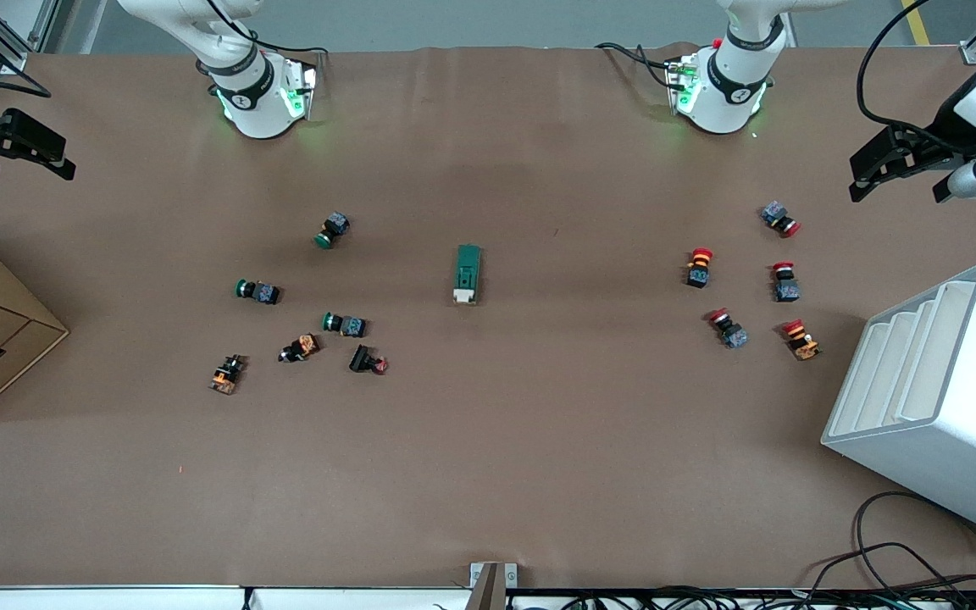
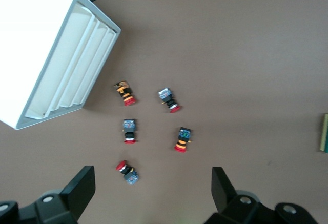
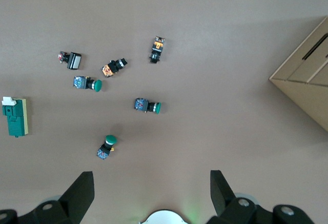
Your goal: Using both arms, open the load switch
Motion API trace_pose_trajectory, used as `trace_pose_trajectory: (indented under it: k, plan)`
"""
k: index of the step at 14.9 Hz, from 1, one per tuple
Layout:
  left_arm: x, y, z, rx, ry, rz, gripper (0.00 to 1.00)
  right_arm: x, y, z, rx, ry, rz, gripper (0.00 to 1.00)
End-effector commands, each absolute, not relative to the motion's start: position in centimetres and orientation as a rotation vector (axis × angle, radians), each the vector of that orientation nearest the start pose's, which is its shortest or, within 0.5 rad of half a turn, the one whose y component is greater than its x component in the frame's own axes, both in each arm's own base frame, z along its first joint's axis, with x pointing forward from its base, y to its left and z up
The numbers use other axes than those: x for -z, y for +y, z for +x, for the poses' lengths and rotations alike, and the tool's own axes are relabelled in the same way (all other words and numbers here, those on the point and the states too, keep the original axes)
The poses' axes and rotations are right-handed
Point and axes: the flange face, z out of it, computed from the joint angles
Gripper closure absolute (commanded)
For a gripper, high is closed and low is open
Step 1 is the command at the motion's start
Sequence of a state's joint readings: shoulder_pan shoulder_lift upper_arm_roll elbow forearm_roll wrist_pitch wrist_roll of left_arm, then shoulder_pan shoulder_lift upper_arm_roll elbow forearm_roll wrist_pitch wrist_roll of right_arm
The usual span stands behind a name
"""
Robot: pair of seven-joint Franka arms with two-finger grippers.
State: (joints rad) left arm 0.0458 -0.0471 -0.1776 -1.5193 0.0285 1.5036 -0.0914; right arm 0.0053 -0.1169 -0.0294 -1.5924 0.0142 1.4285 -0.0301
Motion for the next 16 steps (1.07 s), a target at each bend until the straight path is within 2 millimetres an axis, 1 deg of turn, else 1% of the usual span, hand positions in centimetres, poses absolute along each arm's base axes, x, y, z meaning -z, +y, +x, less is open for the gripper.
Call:
trace_pose_trajectory:
  k: [1,2,4,5,6,8,10,12,13,14,15,16]
  plan:
    - [-67.0,-7.4,52.7,0.045,0.098,-3.081,0.0,-66.5,-1.0,49.5,-0.049,-0.055,-3.124,0.0]
    - [-66.9,-7.6,52.7,0.043,0.089,-3.081,0.0,-66.5,-0.9,49.5,-0.052,-0.058,-3.124,0.0]
    - [-65.3,-8.1,53.8,-0.002,0.105,-3.089,0.0,-66.5,-1.0,49.5,-0.052,-0.058,-3.124,0.0]
    - [-65.1,-8.9,54.1,0.003,0.129,-3.089,0.0,-66.4,-1.0,49.5,-0.054,-0.06,-3.123,0.0]
    - [-64.1,-10.3,54.7,0.002,0.163,-3.103,0.0,-66.4,-1.0,49.5,-0.054,-0.072,-3.123,0.0]
    - [-62.3,-13.4,55.9,0.033,0.214,-3.142,0.0,-66.4,-1.2,49.5,-0.056,-0.12,-3.122,0.0]
    - [-59.1,-17.1,57.2,0.036,0.315,-3.161,0.0,-66.4,-1.3,49.4,-0.061,-0.117,-3.122,0.0]
    - [-56.0,-19.7,58.2,0.033,0.357,-3.185,0.0,-66.5,-1.3,49.4,-0.063,-0.115,-3.122,0.0]
    - [-54.0,-21.4,58.6,0.014,0.354,-3.194,0.0,-66.4,-1.4,49.4,-0.066,-0.11,-3.122,0.0]
    - [-51.7,-23.7,58.9,0.015,0.309,-3.206,0.0,-66.5,-1.4,49.4,-0.07,-0.11,-3.121,0.0]
    - [-49.8,-26.1,58.6,0.025,0.255,-3.221,0.0,-66.9,-1.4,49.3,-0.063,-0.111,-3.122,0.0]
    - [-48.5,-28.5,57.9,0.042,0.178,-3.22,0.0,-67.3,-1.4,49.4,-0.058,-0.111,-3.122,0.0]
